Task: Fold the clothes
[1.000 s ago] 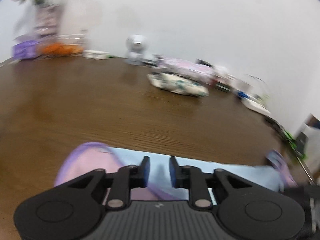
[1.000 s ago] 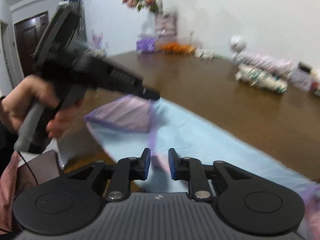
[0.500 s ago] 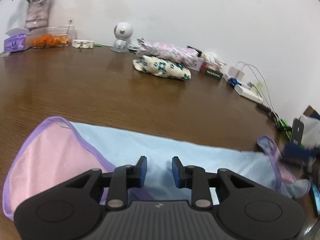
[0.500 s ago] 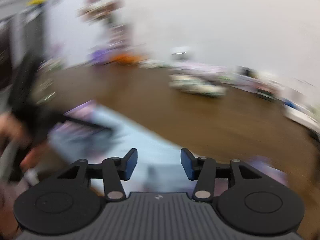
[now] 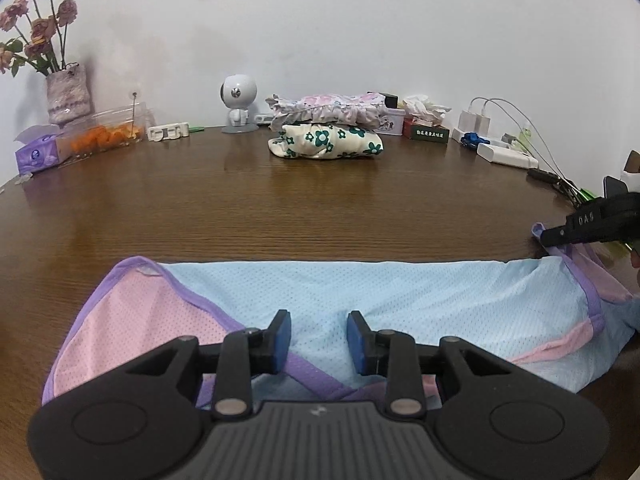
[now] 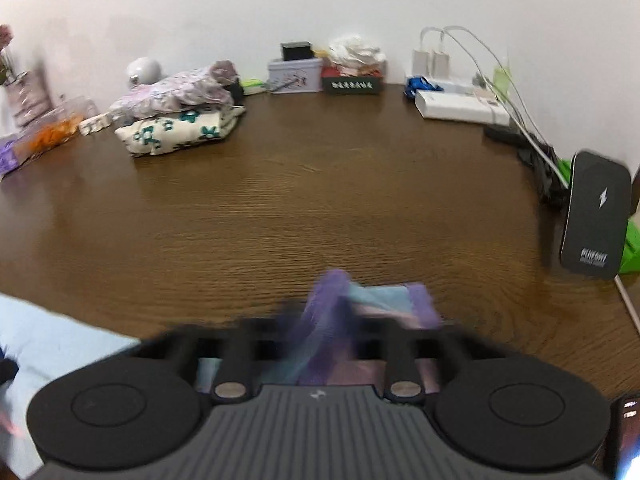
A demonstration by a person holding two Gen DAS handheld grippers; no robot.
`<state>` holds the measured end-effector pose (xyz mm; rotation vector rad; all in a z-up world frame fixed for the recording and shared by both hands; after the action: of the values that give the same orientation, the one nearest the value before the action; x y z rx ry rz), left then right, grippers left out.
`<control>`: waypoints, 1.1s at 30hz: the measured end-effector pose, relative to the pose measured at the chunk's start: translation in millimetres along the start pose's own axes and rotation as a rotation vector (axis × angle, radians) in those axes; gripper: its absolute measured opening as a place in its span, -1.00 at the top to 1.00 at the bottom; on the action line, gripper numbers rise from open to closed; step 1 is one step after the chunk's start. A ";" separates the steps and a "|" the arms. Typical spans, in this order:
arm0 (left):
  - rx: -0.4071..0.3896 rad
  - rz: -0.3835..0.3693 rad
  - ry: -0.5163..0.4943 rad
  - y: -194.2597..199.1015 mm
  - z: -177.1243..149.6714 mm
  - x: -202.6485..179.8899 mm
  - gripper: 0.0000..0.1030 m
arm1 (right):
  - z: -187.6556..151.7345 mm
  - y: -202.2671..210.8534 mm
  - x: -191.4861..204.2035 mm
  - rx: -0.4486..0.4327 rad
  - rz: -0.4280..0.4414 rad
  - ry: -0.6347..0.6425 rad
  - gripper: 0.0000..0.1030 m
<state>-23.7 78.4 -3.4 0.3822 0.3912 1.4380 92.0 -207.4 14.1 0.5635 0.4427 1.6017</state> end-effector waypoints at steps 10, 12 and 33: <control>-0.009 0.046 0.026 9.8 -6.6 34.4 0.57 | -33.8 76.5 -58.1 -0.211 0.089 -0.160 0.91; -0.002 0.056 0.044 12.2 -6.2 39.9 0.56 | -49.8 82.3 -65.6 -0.189 0.062 -0.153 0.91; 0.029 -0.342 -0.016 -13.6 15.9 -97.1 0.34 | -23.5 43.2 -56.0 -0.132 -0.038 -0.105 0.23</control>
<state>-13.1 -19.8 6.9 0.3318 0.4415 1.0963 46.7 -266.6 15.1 0.5329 0.2653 1.5447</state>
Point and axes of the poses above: each gripper's, at about its wrist camera, not at the fingertips, and y roughly against the way its jaws point, x to its left, z to its top, the point moved 2 cm from there along -y, roughly the way its jaws point, and after that the axes turned 7 degrees about -x, right-handed, at the moved point
